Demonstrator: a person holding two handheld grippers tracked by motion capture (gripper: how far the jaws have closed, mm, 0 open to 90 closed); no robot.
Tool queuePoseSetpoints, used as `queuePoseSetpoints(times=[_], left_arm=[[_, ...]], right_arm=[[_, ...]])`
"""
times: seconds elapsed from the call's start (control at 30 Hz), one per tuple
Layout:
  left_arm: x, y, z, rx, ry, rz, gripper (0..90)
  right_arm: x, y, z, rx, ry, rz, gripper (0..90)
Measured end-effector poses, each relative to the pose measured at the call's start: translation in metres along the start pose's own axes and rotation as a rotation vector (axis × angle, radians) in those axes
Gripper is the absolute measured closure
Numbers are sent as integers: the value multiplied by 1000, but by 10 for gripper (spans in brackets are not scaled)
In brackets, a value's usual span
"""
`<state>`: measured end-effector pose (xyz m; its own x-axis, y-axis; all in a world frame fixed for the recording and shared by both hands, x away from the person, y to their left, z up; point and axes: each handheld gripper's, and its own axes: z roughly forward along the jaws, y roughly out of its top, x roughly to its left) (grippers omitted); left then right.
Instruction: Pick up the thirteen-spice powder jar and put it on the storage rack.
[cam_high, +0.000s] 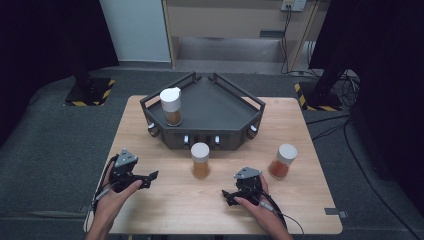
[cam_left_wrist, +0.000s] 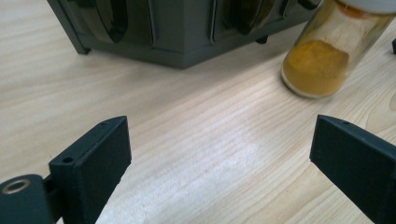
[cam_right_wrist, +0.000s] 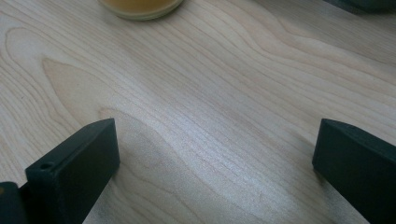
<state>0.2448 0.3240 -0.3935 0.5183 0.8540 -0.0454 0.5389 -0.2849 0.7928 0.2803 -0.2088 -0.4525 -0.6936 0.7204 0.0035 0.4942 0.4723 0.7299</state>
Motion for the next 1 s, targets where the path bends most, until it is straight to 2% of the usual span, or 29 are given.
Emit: queuePoseSetpoints(times=[0.3, 0.87, 1.0], left_arm=[[-7, -15, 2, 17, 11, -5, 41], [-25, -39, 3, 60, 49, 20, 38], [-26, -42, 2, 58, 51, 15, 37]], right_arm=[[0, 0, 0, 2, 0, -1, 8], [0, 0, 0, 2, 0, 0, 8], [0, 0, 0, 1, 0, 0, 9]])
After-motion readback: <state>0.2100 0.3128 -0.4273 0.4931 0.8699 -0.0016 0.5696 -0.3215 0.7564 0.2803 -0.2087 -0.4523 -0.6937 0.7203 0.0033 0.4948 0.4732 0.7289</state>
